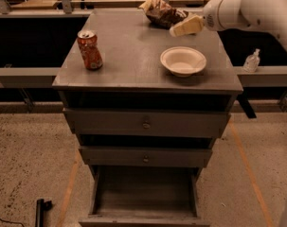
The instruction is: Move brown chip bag near coke can
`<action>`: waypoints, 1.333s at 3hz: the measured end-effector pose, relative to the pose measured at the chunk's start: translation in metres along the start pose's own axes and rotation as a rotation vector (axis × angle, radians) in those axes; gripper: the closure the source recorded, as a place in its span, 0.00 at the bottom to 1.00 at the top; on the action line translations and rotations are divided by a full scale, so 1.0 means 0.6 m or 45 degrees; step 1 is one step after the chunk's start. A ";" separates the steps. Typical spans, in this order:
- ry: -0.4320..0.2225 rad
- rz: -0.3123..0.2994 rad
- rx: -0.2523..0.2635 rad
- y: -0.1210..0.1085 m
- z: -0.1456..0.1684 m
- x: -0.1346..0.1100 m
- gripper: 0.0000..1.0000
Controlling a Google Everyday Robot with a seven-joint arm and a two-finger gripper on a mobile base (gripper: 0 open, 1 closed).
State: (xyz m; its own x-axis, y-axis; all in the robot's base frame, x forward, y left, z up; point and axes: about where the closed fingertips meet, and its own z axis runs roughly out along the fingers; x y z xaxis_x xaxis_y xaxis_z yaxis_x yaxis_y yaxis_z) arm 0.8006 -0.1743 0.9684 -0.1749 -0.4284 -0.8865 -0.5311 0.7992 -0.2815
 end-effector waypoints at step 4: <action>-0.066 0.222 0.059 -0.030 0.199 -0.010 0.00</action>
Offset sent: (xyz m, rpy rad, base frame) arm 0.0464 0.0159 -0.0177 0.1191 0.0233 -0.0448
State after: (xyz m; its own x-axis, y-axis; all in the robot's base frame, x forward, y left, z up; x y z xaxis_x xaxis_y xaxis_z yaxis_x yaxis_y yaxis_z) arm 0.9101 -0.1360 0.9353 -0.2170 -0.2602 -0.9408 -0.4576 0.8785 -0.1374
